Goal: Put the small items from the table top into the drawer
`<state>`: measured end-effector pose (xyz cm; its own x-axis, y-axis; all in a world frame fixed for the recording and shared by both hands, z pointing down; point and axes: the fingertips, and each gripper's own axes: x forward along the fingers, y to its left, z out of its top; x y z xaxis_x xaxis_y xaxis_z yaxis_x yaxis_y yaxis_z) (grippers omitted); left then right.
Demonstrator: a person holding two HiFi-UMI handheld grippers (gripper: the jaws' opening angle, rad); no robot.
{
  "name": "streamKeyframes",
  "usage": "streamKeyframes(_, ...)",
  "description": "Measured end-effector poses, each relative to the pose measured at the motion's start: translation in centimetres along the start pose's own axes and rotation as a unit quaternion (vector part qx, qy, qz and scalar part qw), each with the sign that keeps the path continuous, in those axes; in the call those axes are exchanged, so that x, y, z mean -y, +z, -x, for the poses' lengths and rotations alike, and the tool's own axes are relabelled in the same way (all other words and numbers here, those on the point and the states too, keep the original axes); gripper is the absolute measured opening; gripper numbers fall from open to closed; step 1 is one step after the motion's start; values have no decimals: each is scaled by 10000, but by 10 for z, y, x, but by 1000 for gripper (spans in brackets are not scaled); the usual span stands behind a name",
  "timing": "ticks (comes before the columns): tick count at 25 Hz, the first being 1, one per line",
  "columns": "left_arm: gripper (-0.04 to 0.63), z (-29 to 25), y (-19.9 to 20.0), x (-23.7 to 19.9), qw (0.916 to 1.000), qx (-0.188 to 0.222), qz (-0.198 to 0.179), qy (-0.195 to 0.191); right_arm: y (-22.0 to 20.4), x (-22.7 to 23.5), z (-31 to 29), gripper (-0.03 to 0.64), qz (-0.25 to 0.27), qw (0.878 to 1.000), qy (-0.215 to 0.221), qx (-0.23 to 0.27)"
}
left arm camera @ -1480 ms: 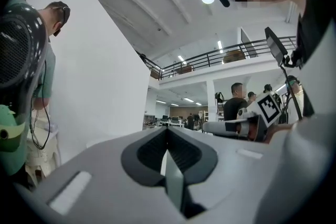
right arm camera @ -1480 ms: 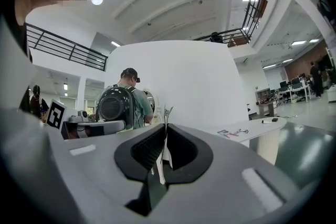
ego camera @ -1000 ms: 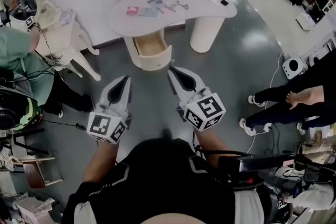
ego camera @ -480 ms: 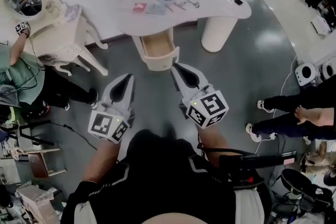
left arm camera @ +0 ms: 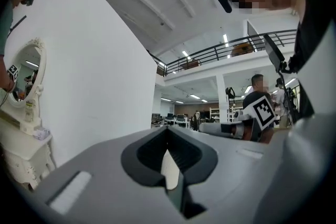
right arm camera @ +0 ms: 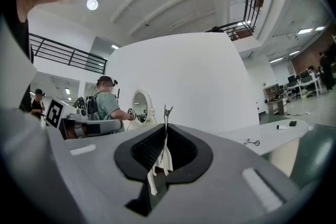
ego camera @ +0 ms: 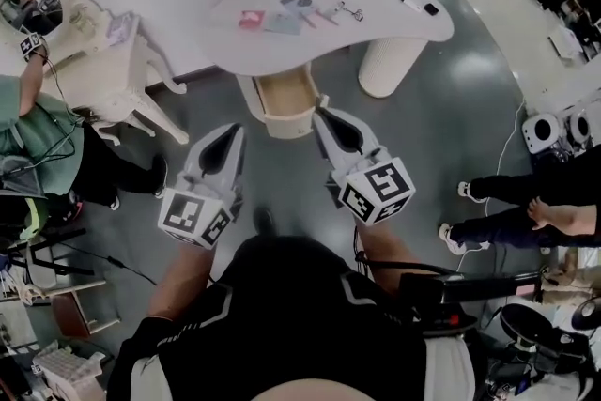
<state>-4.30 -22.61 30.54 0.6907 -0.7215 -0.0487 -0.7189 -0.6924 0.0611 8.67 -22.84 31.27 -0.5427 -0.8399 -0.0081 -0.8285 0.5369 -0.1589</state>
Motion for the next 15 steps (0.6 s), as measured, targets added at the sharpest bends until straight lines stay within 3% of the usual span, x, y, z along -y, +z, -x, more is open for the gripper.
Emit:
streamKeyframes(4, 0, -15, 7, -34, 9998, 99, -82, -122, 6, 6, -38, 17, 87, 9999, -78, -31)
streamKeyframes(15, 0, -42, 5, -121, 9994, 136, 188, -265, 3, 10, -128, 17, 123, 9994, -223, -223)
